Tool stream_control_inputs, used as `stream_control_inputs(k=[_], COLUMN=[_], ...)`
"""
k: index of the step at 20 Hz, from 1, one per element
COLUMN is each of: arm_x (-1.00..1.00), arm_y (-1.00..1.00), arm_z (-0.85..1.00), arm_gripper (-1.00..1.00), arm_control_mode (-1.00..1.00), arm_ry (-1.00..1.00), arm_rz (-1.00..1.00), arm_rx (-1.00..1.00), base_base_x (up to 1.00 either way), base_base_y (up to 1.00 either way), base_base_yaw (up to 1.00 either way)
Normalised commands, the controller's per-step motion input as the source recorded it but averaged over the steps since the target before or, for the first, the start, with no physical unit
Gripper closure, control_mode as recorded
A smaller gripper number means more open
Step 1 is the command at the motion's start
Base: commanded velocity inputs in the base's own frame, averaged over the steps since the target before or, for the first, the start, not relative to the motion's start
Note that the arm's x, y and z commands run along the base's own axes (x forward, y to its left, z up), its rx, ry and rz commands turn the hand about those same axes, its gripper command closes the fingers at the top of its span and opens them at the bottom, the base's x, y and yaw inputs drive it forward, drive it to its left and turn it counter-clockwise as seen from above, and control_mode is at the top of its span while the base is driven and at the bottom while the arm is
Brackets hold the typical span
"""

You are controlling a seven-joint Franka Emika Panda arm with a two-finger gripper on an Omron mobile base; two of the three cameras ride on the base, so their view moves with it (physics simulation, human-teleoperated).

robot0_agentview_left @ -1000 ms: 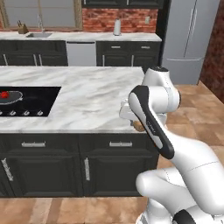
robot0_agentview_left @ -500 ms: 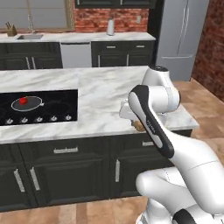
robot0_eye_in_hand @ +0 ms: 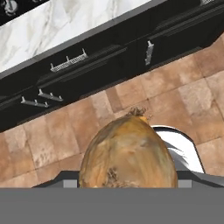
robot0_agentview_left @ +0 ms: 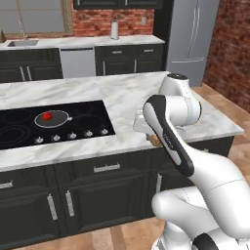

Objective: Place the pan on the center burner on the stove. Then place the tomato and the onion in the pan and turn on the center burner.

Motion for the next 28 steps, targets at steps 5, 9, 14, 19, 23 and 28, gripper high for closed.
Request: stream_control_inputs(k=[5, 9, 14, 19, 23, 28], arm_x=[0.0, 0.0, 0.0, 0.0, 0.0, 0.0], arm_y=[0.0, 0.0, 0.0, 0.0, 0.0, 0.0], arm_z=[0.0, 0.0, 0.0, 0.0, 0.0, 0.0], arm_gripper=[1.0, 1.0, 1.0, 1.0, 1.0, 1.0], arm_control_mode=[1.0, 1.0, 1.0, 1.0, 1.0, 1.0], arm_ry=[0.0, 0.0, 0.0, 0.0, 0.0, 0.0], arm_rz=[0.0, 0.0, 0.0, 0.0, 0.0, 0.0], arm_rx=[0.0, 0.0, 0.0, 0.0, 0.0, 0.0], base_base_x=[-0.06, -0.03, 0.0, 0.0, 0.03, 0.21], base_base_y=[0.8, 0.66, 0.54, 0.64, 0.68, 0.64], base_base_yaw=[-0.25, -0.23, -0.2, -0.19, -0.2, -0.18])
